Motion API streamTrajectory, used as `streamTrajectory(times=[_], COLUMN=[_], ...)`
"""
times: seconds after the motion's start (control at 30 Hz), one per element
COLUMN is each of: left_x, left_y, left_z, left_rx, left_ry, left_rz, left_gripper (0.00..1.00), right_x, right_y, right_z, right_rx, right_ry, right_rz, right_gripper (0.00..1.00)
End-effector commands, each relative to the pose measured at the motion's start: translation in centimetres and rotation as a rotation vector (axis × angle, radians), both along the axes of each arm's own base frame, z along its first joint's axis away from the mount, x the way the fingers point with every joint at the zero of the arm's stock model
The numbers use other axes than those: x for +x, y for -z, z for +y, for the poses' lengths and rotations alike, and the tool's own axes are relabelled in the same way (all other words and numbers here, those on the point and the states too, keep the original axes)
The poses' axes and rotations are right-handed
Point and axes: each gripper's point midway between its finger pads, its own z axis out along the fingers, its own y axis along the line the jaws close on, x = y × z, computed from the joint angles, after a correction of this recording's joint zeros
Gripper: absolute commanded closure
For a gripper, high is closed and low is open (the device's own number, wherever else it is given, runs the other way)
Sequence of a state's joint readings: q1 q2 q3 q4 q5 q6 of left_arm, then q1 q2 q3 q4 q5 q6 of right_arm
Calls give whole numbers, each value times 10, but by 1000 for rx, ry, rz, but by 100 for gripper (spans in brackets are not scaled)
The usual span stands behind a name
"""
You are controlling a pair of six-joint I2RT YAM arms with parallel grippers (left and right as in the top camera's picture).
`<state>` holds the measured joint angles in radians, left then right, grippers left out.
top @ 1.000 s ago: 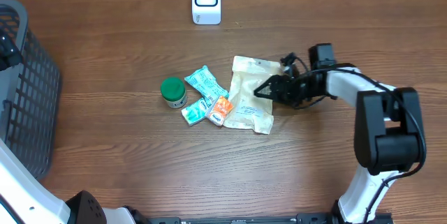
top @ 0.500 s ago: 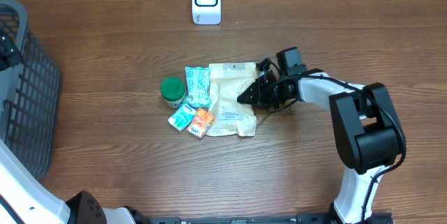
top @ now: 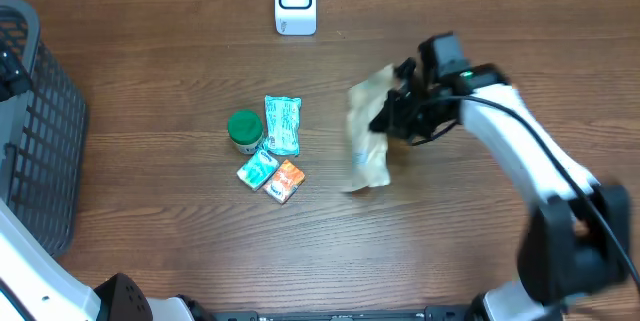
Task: Scan the item barcode
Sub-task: 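Lift and flip the clear bag over with the right gripper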
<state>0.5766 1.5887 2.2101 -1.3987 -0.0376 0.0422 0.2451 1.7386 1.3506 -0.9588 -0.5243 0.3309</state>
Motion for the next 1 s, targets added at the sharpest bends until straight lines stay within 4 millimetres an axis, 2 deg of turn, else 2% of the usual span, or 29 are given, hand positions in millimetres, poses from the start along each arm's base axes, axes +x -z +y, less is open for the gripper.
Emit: streamTrajectory(times=[0.0,0.1,0.2,0.37,0.5,0.6,0.63,0.67,0.73,0.77,0.8,0.83,0.87,0.9,0.97], left_x=[0,0,0,0,0,0,0,0,0,0,0,0,0,0,0], left_y=[-1,-1,-1,-1,-1,-1,-1,-1,-1,-1,-1,-1,-1,-1,-1], left_z=[-1,-1,-1,-1,-1,-1,-1,-1,-1,-1,-1,-1,-1,-1,-1], left_rx=[-12,-12,-12,-12,-12,-12,-12,-12,-12,-12,-12,-12,-12,-12,-12], left_ry=[-7,-7,-7,-7,-7,-7,-7,-7,-7,-7,-7,-7,-7,-7,-7], left_rz=[-13,-13,-13,-13,-13,-13,-13,-13,-13,-13,-13,-13,-13,-13,-13], left_gripper=[0,1,1,0,1,1,1,1,0,1,0,0,1,0,1], right_x=[7,-10,-21,-26,-23,-23,-24,-25,-27,-29,-31,-34,-37,-41,-44], right_y=[-50,-59,-61,-39,-1,29,39,51,61,64,66,67,66,64,59], right_z=[-45,-95,-129,-136,-125,-101,-88,-67,-37,-18,3,24,47,64,84], right_rx=[-297,-627,-881,-1057,-1113,-1075,-1036,-967,-867,-797,-717,-631,-530,-448,-336], right_ry=[75,210,301,301,239,155,109,50,-26,-75,-135,-199,-266,-315,-357], right_rz=[-189,-160,-147,-77,8,59,71,78,72,64,54,41,29,21,21], right_gripper=[96,96,96,96,96,96,96,96,91,78,53,38,32,31,31])
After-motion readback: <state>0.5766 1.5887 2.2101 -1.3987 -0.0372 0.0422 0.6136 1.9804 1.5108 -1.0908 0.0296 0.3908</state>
